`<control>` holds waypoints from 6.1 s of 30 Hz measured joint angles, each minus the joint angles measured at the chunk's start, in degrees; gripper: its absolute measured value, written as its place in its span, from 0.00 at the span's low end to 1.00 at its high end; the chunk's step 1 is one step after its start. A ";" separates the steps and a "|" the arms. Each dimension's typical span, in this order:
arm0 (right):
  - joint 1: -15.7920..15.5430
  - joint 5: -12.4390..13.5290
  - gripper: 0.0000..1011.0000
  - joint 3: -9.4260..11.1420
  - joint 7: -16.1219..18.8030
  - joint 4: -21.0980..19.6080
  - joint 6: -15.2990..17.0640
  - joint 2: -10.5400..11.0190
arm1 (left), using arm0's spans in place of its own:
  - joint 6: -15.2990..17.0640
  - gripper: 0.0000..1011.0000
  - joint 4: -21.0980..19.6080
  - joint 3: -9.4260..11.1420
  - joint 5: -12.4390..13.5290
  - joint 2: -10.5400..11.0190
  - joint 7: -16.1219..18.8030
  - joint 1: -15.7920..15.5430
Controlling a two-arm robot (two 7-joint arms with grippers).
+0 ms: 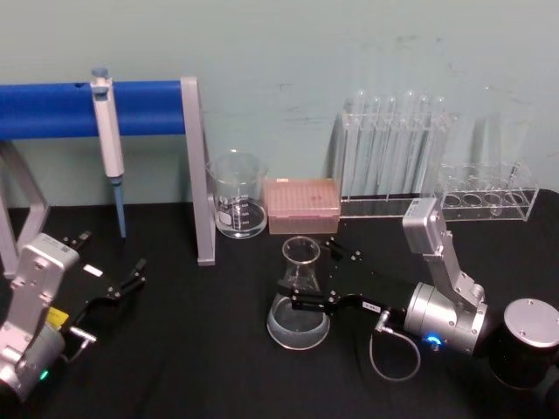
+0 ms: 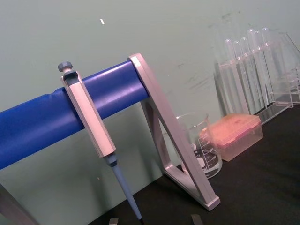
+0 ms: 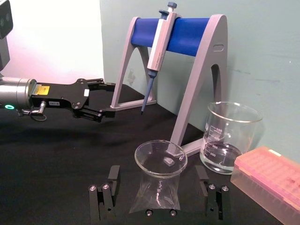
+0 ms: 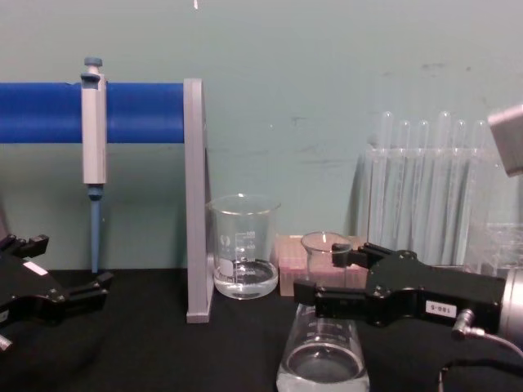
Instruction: Grasp the erlenmeyer flask with one hand, shake it three times, then place it back.
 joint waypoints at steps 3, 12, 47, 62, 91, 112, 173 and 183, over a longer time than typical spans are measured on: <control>0.01 0.02 0.99 0.00 0.00 0.11 -0.06 -0.10 | 0.00 0.99 0.00 0.00 0.00 0.00 0.00 0.00; -0.28 -0.66 0.99 0.29 -2.12 -0.43 0.22 -0.26 | 0.00 0.99 0.00 0.00 0.00 0.00 0.00 0.00; -0.26 -0.36 0.94 0.27 -1.55 -0.31 0.26 -0.20 | 0.00 0.99 0.00 0.00 0.00 0.00 0.00 0.00; -0.26 -0.34 0.56 0.26 -1.53 -0.32 0.26 -0.20 | 0.00 0.99 0.00 0.00 0.00 0.00 0.00 0.00; -0.27 -0.38 0.45 0.36 -1.73 -0.35 0.28 -0.15 | 0.00 0.99 0.00 0.00 0.00 0.00 0.00 0.00; -2.84 1.06 0.45 3.44 -4.41 -8.25 1.07 1.29 | 0.00 0.99 0.00 0.00 0.00 0.00 0.00 0.00; -4.50 6.21 0.45 -2.65 3.01 -16.68 1.24 3.50 | 0.00 0.99 0.00 0.00 0.00 0.00 0.00 0.00; -5.38 7.00 0.45 -2.24 0.27 -17.04 0.60 3.14 | 0.00 0.99 0.00 0.00 0.00 0.00 0.00 0.00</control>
